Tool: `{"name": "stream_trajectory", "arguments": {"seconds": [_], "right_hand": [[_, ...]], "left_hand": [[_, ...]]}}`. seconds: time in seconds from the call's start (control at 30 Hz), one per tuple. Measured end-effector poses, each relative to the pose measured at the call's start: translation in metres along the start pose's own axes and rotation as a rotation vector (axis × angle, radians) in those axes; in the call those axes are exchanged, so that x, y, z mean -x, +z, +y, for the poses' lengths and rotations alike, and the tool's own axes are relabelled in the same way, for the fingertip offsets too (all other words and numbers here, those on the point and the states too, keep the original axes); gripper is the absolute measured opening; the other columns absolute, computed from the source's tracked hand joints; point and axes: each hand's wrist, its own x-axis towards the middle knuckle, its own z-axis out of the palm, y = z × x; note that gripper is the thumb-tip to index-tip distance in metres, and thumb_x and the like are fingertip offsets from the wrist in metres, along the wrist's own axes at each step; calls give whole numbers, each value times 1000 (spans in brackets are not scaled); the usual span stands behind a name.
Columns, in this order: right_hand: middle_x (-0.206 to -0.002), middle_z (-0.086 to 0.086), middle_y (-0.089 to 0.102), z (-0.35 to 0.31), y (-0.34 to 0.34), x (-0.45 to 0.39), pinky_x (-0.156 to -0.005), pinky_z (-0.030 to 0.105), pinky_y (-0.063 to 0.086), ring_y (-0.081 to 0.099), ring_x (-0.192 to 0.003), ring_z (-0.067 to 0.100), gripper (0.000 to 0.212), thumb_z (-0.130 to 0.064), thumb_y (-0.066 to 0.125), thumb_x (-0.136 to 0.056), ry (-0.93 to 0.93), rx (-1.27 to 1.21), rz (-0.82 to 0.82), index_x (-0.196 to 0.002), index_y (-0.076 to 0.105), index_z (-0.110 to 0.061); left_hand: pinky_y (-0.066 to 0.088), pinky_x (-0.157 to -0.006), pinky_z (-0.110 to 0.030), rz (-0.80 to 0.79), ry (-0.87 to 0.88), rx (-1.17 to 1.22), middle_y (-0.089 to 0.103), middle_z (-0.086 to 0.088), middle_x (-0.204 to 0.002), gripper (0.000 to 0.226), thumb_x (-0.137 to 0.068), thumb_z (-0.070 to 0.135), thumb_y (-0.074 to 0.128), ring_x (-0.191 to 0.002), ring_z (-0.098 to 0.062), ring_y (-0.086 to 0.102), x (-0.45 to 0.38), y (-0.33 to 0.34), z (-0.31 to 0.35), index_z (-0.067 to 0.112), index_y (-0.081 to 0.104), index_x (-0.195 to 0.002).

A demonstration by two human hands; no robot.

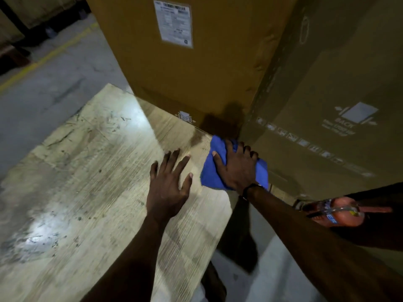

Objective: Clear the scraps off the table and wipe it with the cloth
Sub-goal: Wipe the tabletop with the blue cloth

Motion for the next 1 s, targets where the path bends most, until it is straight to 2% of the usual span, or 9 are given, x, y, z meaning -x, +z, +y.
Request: {"name": "stream_trajectory", "arguments": {"seconds": [0.17,0.3,0.4,0.5,0.57,0.63,0.73,0.9,1.0], "right_hand": [[-150,25,51,-48,11,-59,-96,52,49,58,-119,44,82,-71,20,-101,-323,27,-54,-166,23,-20],[-137,30,60,-93,32,-94,-85,51,52,62,-105,47,72,-63,38,-104,-470,66,-1,-161,39,-18],[-141,32,55,-82,30,-89,-90,52,52,60,-111,48,72,-62,42,-104,-561,52,67,-162,36,-20],[-148,28,45,-50,19,-69,-102,53,44,50,-125,44,77,-69,28,-103,-537,39,-40,-167,14,-29],[-150,25,41,-37,10,-55,-105,53,42,46,-130,41,78,-71,23,-101,-493,21,-93,-167,10,-31],[-154,26,39,-42,8,-56,-105,54,40,44,-132,42,79,-70,25,-101,-481,8,-108,-167,9,-31],[-158,31,37,-85,22,-82,-104,58,39,46,-130,48,78,-67,28,-102,-545,43,-62,-167,16,-24],[-158,33,33,-174,39,-147,-105,62,35,44,-133,50,86,-71,11,-97,-637,22,-159,-166,20,-22],[-161,32,29,-175,38,-151,-109,62,31,40,-137,50,88,-74,9,-94,-690,28,-181,-167,18,-25]], "left_hand": [[17,-128,-58,110,-229,-41,20,-2,-174,66,-103,51,43,-162,-23,17,0,3,0,25,32,-164],[16,-128,-58,124,-308,-104,19,-5,-175,70,-103,51,42,-161,-26,17,-3,4,-3,22,30,-164],[15,-128,-57,178,-491,-98,15,-5,-175,70,-102,54,37,-162,-26,13,-10,3,-5,24,29,-165],[13,-128,-57,192,-573,-101,11,-4,-176,70,-103,52,35,-163,-25,10,-13,5,-2,24,25,-166],[14,-128,-58,200,-573,-103,11,-3,-176,69,-103,51,38,-163,-23,10,-10,5,3,26,24,-166],[13,-128,-59,201,-600,-95,10,-1,-176,70,-102,52,40,-163,-21,8,-9,4,6,28,24,-166],[9,-128,-59,190,-647,-102,8,0,-177,73,-100,57,40,-163,-21,6,-8,3,6,30,25,-166],[10,-128,-58,254,-701,-154,16,-4,-175,73,-99,60,42,-163,-23,11,-11,6,5,25,35,-163],[12,-128,-58,301,-705,-166,18,-3,-175,73,-98,59,46,-163,-22,12,-8,9,4,26,36,-163]]}}
